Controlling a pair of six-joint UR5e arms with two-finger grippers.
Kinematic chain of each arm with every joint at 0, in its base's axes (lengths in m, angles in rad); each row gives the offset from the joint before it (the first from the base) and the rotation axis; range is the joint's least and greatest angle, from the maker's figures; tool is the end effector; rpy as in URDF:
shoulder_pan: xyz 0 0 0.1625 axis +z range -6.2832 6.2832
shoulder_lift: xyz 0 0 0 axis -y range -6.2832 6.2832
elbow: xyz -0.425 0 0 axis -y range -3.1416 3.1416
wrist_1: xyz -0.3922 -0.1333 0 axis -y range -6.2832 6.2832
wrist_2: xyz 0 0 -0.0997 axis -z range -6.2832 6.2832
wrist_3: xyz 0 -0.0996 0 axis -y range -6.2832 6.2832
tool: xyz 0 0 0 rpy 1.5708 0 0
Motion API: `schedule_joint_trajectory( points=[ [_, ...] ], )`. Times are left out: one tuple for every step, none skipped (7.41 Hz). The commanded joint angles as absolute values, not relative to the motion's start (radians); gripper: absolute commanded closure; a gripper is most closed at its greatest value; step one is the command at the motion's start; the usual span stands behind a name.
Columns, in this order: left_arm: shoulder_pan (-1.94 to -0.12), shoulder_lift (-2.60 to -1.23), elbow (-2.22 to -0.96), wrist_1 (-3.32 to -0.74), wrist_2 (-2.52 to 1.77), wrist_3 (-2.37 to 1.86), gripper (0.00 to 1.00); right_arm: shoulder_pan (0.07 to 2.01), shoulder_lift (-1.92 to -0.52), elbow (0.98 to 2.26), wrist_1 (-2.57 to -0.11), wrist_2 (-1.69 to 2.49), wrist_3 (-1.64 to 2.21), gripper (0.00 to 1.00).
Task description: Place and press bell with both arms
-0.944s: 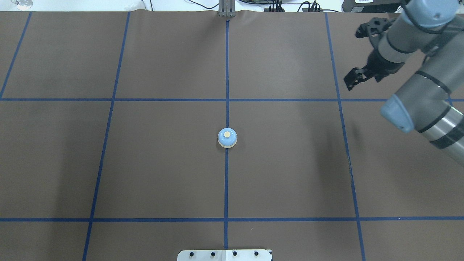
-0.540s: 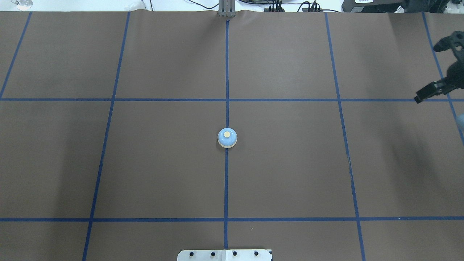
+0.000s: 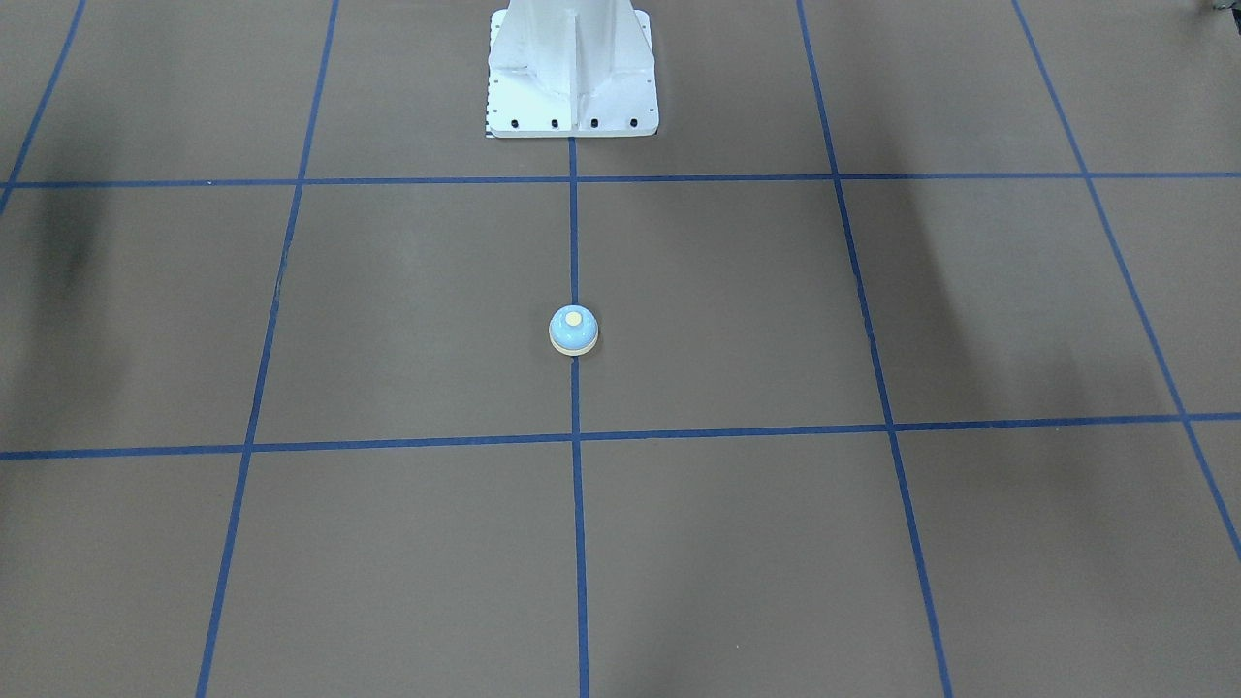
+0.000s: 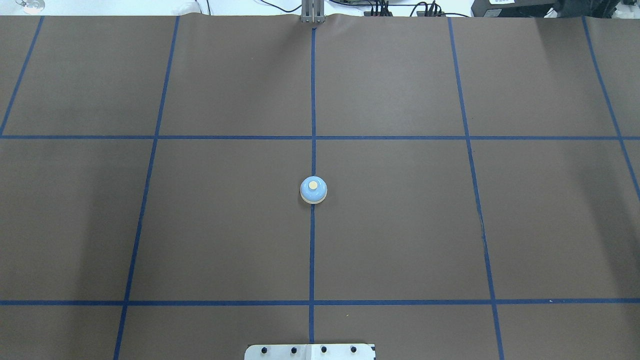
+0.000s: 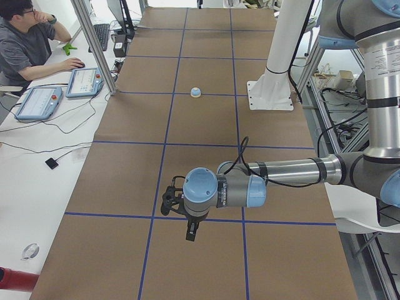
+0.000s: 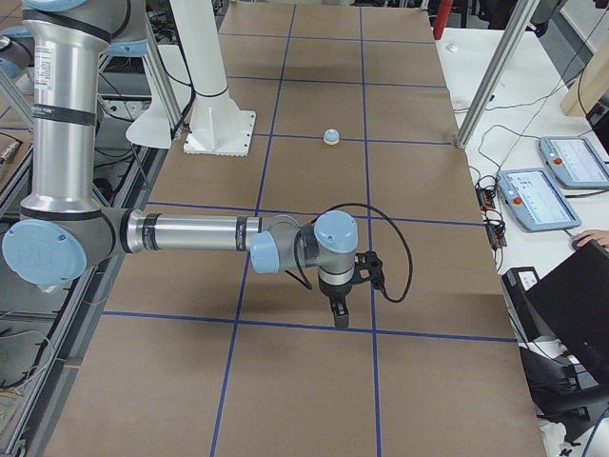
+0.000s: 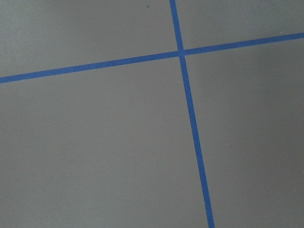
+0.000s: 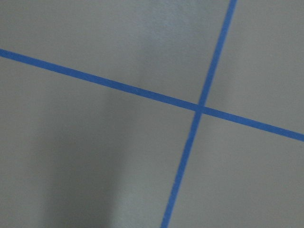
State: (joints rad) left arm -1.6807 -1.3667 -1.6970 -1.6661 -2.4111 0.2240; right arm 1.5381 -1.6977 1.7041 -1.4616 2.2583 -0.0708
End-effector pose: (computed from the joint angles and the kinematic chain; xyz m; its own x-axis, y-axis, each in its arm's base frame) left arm -0.1033 -0.3968 0.6739 0.6724 0.1620 -0.7223 -0.0407 0.9824 0.1824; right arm 0.0555 -0.4484 0.6465 0.7658 -0.1684 0.6206 0.0869 0.9833 0.1596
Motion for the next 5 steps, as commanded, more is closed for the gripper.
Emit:
schedule_joint_trajectory(
  points=[
    [-1.681, -1.367, -1.684, -1.667, -2.411, 0.224, 0.0, 1.588, -1.692, 1.758, -1.604, 2.231, -0.09, 0.0],
    [-1.681, -1.367, -1.69, -1.669, -2.411, 0.224, 0.0, 1.586, -1.7, 1.755, -1.605, 2.215, -0.091, 0.0],
    [-1.681, -1.367, -1.68, -1.667, -2.419, 0.222, 0.0, 1.586, -1.7, 1.755, -1.598, 2.218, -0.091, 0.0],
    [-1.681, -1.371, -1.672, -1.669, -2.419, 0.222, 0.0, 1.586, -1.698, 1.753, -1.595, 2.223, -0.091, 0.0],
    [-1.683, -1.371, -1.675, -1.669, -2.421, 0.224, 0.0, 1.586, -1.7, 1.753, -1.594, 2.224, -0.091, 0.0]
  ],
)
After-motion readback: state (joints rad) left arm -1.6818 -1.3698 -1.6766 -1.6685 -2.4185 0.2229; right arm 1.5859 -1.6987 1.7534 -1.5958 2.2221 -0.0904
